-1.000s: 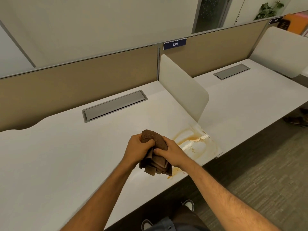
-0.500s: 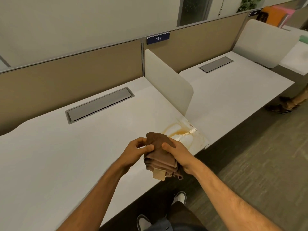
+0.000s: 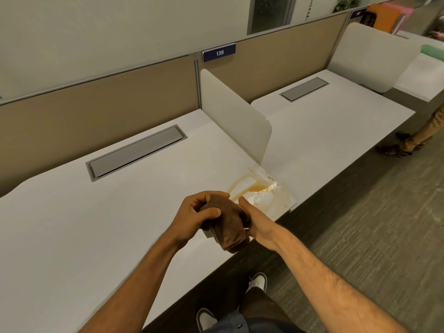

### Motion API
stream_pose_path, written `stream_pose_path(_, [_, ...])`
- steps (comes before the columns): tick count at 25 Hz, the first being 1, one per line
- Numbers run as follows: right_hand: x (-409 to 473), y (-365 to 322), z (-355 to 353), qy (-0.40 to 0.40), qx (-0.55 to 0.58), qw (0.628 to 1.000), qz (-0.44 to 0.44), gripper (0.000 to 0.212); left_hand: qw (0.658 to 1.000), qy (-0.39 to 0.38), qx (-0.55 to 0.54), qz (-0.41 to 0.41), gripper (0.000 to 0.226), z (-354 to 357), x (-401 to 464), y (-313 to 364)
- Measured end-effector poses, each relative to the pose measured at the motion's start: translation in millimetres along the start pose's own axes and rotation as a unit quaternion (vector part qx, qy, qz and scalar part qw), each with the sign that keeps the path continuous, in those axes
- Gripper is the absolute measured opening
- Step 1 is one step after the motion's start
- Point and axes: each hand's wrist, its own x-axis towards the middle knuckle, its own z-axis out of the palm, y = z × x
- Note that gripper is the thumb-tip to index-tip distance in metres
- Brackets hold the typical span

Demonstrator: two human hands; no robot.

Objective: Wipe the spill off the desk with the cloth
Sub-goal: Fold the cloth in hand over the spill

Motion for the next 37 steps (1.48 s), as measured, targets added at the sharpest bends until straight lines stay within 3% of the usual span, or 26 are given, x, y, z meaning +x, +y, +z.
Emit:
stream_pose_path(3, [10, 11, 0, -0.029, 0.015, 0.999, -0.014, 0.053, 1.000, 0.021, -0.007, -0.003, 0.047, -5, 0, 4])
stream_pose_path(6, [13, 5, -2, -0.011, 0.059, 0.996, -0.073, 0.042, 0.998, 0.045, -0.034, 0.004, 0.032, -15, -2, 13])
stream_pose_path(10, [14, -27, -6, 0.168, -0.015, 0.969, -0.183, 0.029, 0.998, 0.041, -0.050, 0.027, 0.035, -23, -7, 16])
stream_pose_path(12, [11, -44, -8, 0.191, -0.043, 0.953, -0.233, 0.025, 0.997, 0.038, -0.058, 0.036, 0.043, -23, -10, 15])
stream_pose_path(14, [4, -63, -12, 0.185, -0.024, 0.950, -0.250, 0.033, 0.996, 0.040, -0.072, 0.044, 0.053, -23, -11, 16])
stream_pose_path(16, [1, -73, -17, 0.147, 0.084, 0.955, -0.244, 0.044, 0.993, 0.042, -0.092, 0.056, 0.052, -21, -9, 22])
stream_pose_path(18, [6, -65, -13, 0.046, 0.270, 0.946, -0.170, 0.065, 0.989, 0.044, -0.122, 0.063, 0.045, -16, -4, 28])
stream_pose_path(20, [10, -40, 5, -0.026, 0.323, 0.944, -0.058, 0.087, 0.985, 0.060, -0.150, 0.060, 0.041, -11, 0, 29])
stream_pose_path(22, [9, -21, 21, -0.062, 0.267, 0.962, -0.002, 0.078, 0.984, 0.083, -0.148, 0.050, 0.033, -9, 2, 27])
stream_pose_path(24, [8, -21, 23, -0.058, 0.215, 0.975, -0.026, 0.066, 0.984, 0.114, -0.137, 0.026, 0.015, -14, 0, 23])
stream_pose_path(28, [1, -38, 2, 0.024, 0.196, 0.978, -0.068, 0.069, 0.990, 0.125, -0.072, -0.003, 0.017, -23, -9, 17])
stream_pose_path(31, [-13, -40, -2, 0.078, -0.030, 0.991, -0.102, 0.040, 0.994, 0.109, -0.032, -0.006, 0.010, -15, -11, 17])
stream_pose_path(34, [-23, -33, 9, 0.022, -0.242, 0.962, -0.123, 0.074, 0.995, 0.100, 0.013, 0.005, 0.012, -9, -8, 19])
stream_pose_path(37, [-23, -26, 30, 0.007, -0.265, 0.954, -0.142, 0.095, 0.996, 0.082, 0.000, -0.017, 0.010, -10, -9, 22])
